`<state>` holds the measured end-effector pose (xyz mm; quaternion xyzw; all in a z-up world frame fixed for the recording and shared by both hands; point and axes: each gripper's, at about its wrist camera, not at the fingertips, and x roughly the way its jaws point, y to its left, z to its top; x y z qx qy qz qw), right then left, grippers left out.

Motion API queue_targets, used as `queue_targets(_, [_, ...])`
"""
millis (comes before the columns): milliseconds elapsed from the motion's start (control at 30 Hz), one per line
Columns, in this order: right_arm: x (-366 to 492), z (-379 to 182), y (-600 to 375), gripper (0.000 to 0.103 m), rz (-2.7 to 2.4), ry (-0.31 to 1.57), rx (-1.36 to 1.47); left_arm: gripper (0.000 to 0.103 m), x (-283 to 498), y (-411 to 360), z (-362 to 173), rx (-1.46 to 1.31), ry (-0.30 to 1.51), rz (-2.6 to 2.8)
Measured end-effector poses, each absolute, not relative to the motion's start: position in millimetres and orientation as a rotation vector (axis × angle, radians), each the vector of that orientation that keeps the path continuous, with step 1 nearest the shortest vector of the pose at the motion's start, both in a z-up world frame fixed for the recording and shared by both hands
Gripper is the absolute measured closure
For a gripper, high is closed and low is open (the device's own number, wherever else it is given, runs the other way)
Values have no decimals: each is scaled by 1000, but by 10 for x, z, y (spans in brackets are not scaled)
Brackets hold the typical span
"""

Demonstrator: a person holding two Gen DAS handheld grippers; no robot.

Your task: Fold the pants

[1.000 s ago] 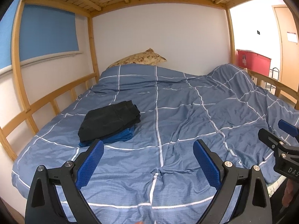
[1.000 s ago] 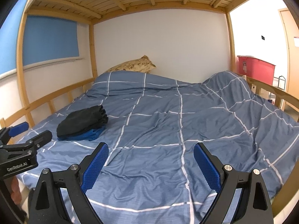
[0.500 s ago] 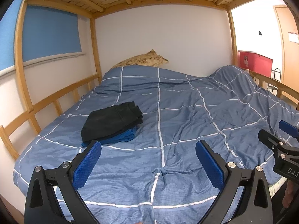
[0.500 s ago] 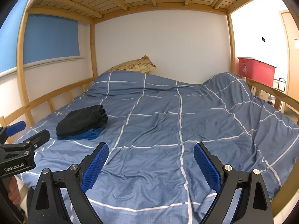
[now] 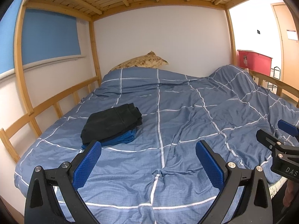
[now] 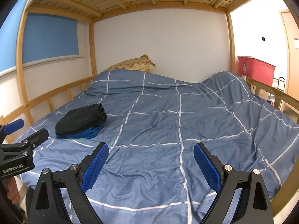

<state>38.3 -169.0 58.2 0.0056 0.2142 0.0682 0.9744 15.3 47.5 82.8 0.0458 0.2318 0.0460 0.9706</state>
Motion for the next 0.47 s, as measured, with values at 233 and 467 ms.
queue_targets(233, [403, 570, -1695, 10, 139, 439, 11, 0, 179, 477, 814, 94, 466, 95])
queue_targets(467, [417, 557, -1694, 10, 138, 443, 11, 1, 199, 459, 772, 92, 468, 98])
